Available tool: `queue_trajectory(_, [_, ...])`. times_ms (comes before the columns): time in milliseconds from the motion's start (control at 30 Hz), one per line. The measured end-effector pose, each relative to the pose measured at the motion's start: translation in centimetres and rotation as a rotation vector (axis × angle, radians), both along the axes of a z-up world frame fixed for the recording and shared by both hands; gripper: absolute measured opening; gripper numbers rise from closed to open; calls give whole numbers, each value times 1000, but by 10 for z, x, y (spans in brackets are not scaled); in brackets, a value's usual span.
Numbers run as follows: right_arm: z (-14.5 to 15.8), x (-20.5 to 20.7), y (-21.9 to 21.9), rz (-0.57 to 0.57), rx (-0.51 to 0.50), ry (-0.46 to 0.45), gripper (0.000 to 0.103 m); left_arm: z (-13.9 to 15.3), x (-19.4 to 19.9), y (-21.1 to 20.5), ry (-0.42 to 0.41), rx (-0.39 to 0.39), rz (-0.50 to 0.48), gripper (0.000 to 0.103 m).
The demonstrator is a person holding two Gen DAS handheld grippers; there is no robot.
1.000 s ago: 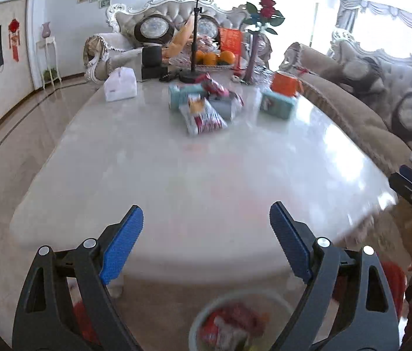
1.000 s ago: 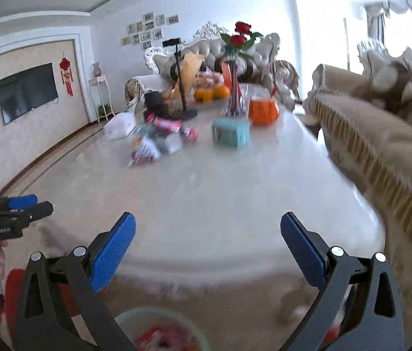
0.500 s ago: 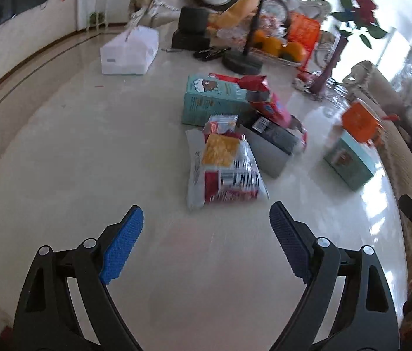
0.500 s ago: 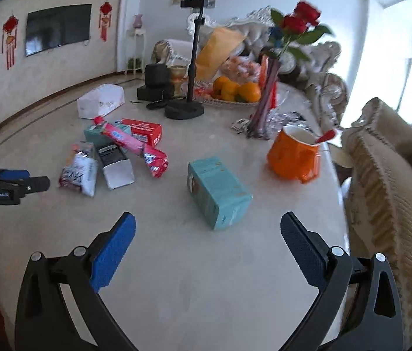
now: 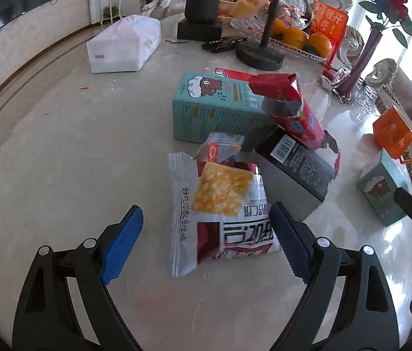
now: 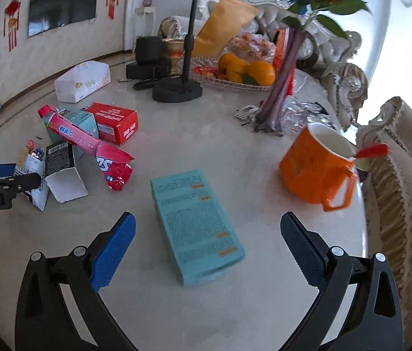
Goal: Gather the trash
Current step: 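Grasp the snack packet with the left tool while the right tool grasps the teal box, then carry both items to the wastebasket and open both tools to drop them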
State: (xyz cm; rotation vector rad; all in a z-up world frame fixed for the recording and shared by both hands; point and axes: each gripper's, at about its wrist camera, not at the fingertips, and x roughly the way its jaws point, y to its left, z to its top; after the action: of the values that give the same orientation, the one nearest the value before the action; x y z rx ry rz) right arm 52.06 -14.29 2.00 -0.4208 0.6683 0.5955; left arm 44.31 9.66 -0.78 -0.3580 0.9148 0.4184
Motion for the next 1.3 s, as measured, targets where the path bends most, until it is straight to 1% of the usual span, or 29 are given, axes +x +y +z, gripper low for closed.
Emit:
queue_trajectory(67, [-6,9,6,-7,-6,28,95,0,3,1,9,16,5,86])
queue_trajectory(133, [-12,14,12,-18,-39,38,95,0,5,0,14,24,1,86])
queue_trajectory(267, [-21,15,16,-35,-60,47,95,2,3,1,13,-24,5,86])
queue_trajectory(333, [-23,15,16,-43,-68,52,95,-2,6,2,27,-43,11,86])
queue_trajectory(433, [-24,16,16,-51,-76,51,95,-4,9,-2,33,14,0,86])
queue_trajectory(533, [-23,17,16,-53,-69,58,94,-6,8,-1,12,33,2,86])
queue_trajectory(567, [-24,17,16,-52,-68,69,93,-7,8,-1,5,40,-18,86])
queue_trajectory(600, [-25,18,16,-51,-68,85,89,-7,8,-2,5,56,-38,79])
queue_trajectory(633, [-28,20,17,-45,-70,117,73,-7,8,-3,4,93,-56,59])
queue_trajectory(667, [-31,21,18,-45,-73,149,63,-5,7,-3,-7,103,-70,55])
queue_trajectory(700, [-31,20,16,-56,-54,170,59,-5,7,-1,-10,94,-89,55])
queue_trajectory(767, [-30,16,15,-79,-34,186,46,-3,6,3,-9,92,-119,53])
queue_trajectory(833, [-27,6,13,-89,-10,188,46,0,0,9,-17,95,-130,52])
queue_trajectory(867, [-25,1,11,-101,4,183,46,2,-7,13,-31,82,-142,52])
queue_trajectory(967, [-14,-21,-1,-122,108,192,46,10,-26,19,-60,68,-180,52])
queue_trajectory(1033, [-4,-44,-13,-125,210,211,46,17,-42,21,-70,71,-204,52])
queue_trajectory(1067, [0,-54,-17,-120,246,216,46,22,-56,21,-90,57,-227,52])
queue_trajectory(1100, [6,-76,-23,-108,291,217,46,28,-72,21,-108,42,-249,52])
queue_trajectory(1133, [10,-91,-26,-93,311,210,46,31,-83,20,-118,39,-266,52])
queue_trajectory(1167, [13,-112,-29,-75,330,202,46,38,-106,18,-140,44,-294,52])
queue_trajectory(1200, [16,-134,-33,-62,345,192,46,41,-120,16,-150,47,-309,52])
queue_trajectory(1233, [17,-162,-36,-41,365,187,46,45,-136,13,-162,45,-331,52])
queue_trajectory(1267, [18,-186,-40,-24,378,176,46,49,-164,10,-184,32,-358,52])
queue_trajectory(1300, [16,-219,-44,-13,393,161,46,50,-181,8,-195,20,-377,52])
